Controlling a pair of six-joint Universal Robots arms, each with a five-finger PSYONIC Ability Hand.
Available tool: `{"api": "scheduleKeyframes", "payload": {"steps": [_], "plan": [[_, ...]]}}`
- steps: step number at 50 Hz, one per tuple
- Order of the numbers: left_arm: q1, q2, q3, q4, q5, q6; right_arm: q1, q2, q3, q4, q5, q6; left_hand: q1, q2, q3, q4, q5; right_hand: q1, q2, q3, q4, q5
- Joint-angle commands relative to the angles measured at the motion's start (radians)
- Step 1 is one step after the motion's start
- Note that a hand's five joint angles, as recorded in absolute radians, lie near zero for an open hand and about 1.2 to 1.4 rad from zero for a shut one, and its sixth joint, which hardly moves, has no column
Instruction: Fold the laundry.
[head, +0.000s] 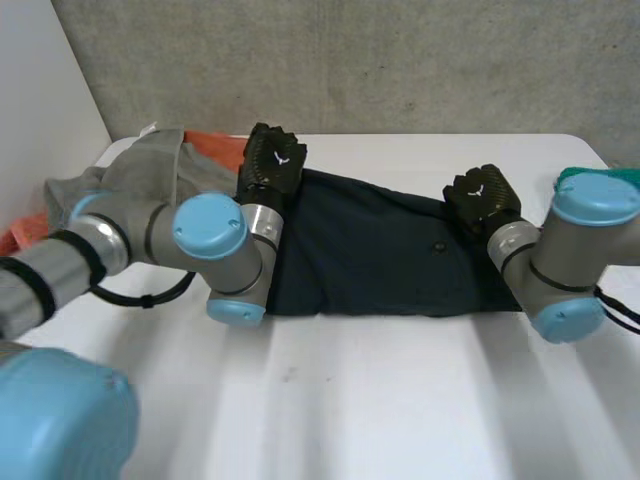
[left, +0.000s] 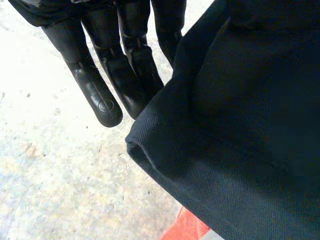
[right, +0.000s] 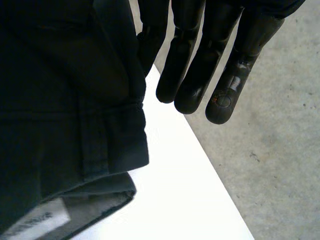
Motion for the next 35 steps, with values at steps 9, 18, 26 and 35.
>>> {"api": "scheduleKeyframes", "payload": {"steps": [9,18,26,35], "plan": [[0.011,-0.164,0.19,-0.003,0.057,-0.025,0.0,0.181,-0.206,-0.157,0.057,-0.011,-0.969,-1.022,-1.017,-1.023,-0.992,-0.829,-1.005,-1.008,-1.014,-1.002],[-0.002,0.171,-0.147,-0.003,-0.017,-0.189,-0.016,-0.141,0.005,-0.013,0.048,0.149,-0.969,-1.022,-1.017,-1.023,-0.992,-0.829,-1.005,-1.008,-1.014,-1.002],[-0.019,0.414,-0.463,-0.023,-0.014,-0.361,-0.108,-0.282,0.116,0.407,0.023,0.276,-0.969,-1.022,-1.017,-1.023,-0.992,-0.829,-1.005,-1.008,-1.014,-1.002],[-0.025,0.534,-0.666,-0.043,-0.006,-0.478,-0.171,-0.214,0.205,0.395,-0.09,0.289,-0.969,-1.022,-1.017,-1.023,-0.992,-0.669,-0.845,-0.848,-0.854,-0.842]]}}
